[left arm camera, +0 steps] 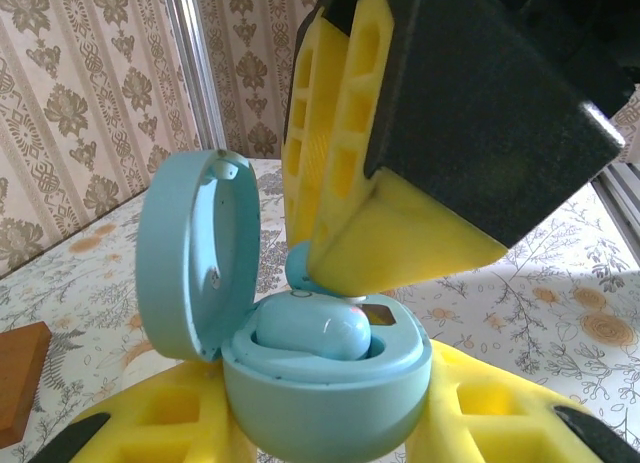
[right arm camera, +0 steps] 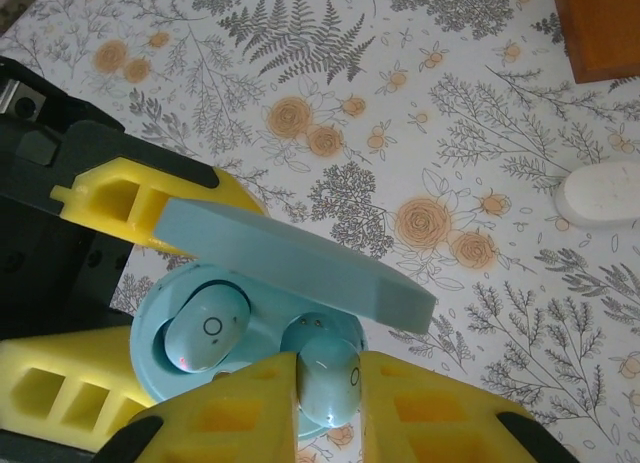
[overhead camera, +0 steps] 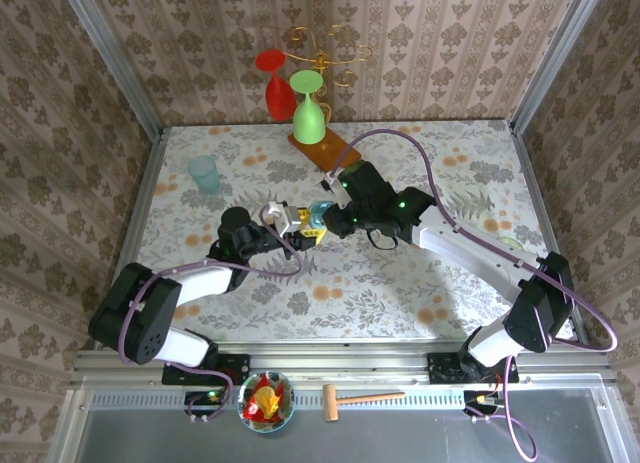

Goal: Insert wireless bluetooth earbuds into charging case

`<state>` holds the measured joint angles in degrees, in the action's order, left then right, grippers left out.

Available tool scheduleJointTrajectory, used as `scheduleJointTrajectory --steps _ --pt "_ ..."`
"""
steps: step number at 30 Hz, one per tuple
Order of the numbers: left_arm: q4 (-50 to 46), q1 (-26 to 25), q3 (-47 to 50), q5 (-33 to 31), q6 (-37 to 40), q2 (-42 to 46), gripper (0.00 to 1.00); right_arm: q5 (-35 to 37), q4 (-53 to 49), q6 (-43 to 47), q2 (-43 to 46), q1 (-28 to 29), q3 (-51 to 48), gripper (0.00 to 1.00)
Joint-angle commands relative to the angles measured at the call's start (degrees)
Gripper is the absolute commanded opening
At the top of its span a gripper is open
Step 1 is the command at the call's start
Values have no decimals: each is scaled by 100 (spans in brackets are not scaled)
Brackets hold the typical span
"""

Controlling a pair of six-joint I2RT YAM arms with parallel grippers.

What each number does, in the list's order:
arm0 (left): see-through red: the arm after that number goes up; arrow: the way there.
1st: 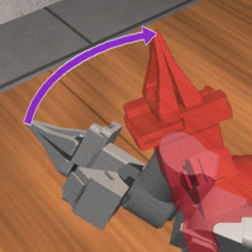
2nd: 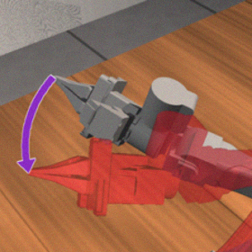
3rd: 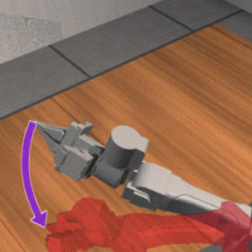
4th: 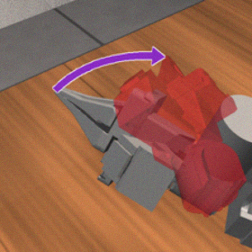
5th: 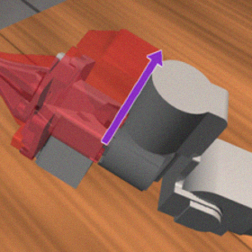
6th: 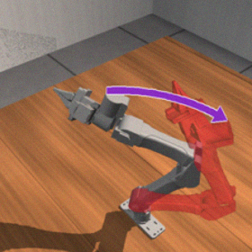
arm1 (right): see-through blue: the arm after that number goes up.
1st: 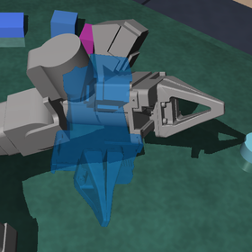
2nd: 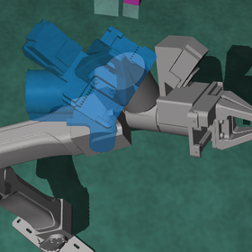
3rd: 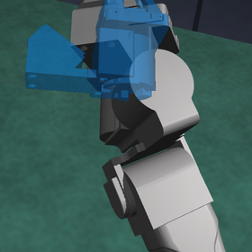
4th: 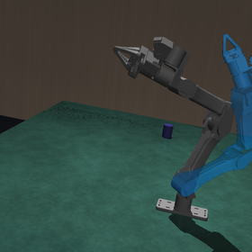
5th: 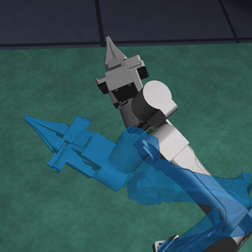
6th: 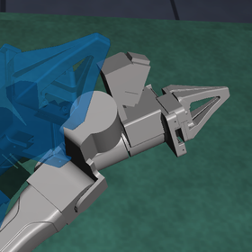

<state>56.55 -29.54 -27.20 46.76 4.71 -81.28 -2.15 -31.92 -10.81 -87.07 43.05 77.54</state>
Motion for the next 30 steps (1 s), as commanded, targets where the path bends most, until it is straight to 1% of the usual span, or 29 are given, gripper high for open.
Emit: scheduleJointTrajectory --steps 1,3,7,11,14,16,19,21,23,25,26,30 --pt "241 -17 -206 106 -93 -37 27 -350 -64 102 -67 68 23 22" --pt "250 -25 -202 105 -100 -38 27 -396 -40 91 -72 72 44 26" --pt "251 -24 -172 82 -85 -10 27 -187 -44 27 19 68 78 32" --pt "310 -8 -137 81 -89 -19 27 -32 81 -27 335 46 -89 40" --pt "392 9 -128 111 -93 -29 27 -98 576 -123 687 -51 -418 45" --pt "422 10 -106 143 -6 -20 27 -381 994 -324 1050 -178 -653 51" --pt "546 -8 -16 158 247 -7 27 -628 1575 -918 1262 -469 -930 64" --pt "576 -8 20 174 359 -2 27 -754 1684 -1205 1190 -664 -897 74" --pt "652 -23 35 200 410 4 27 -668 1435 -1275 974 -748 -655 80" --pt "697 -34 26 205 412 -1 27 -564 1141 -1310 773 -772 -337 83" --pt "679 -34 17 197 374 -2 27 -567 992 -1331 504 -772 -156 84" --pt "642 -34 -31 147 279 -2 27 -657 812 -1448 164 -771 153 84"
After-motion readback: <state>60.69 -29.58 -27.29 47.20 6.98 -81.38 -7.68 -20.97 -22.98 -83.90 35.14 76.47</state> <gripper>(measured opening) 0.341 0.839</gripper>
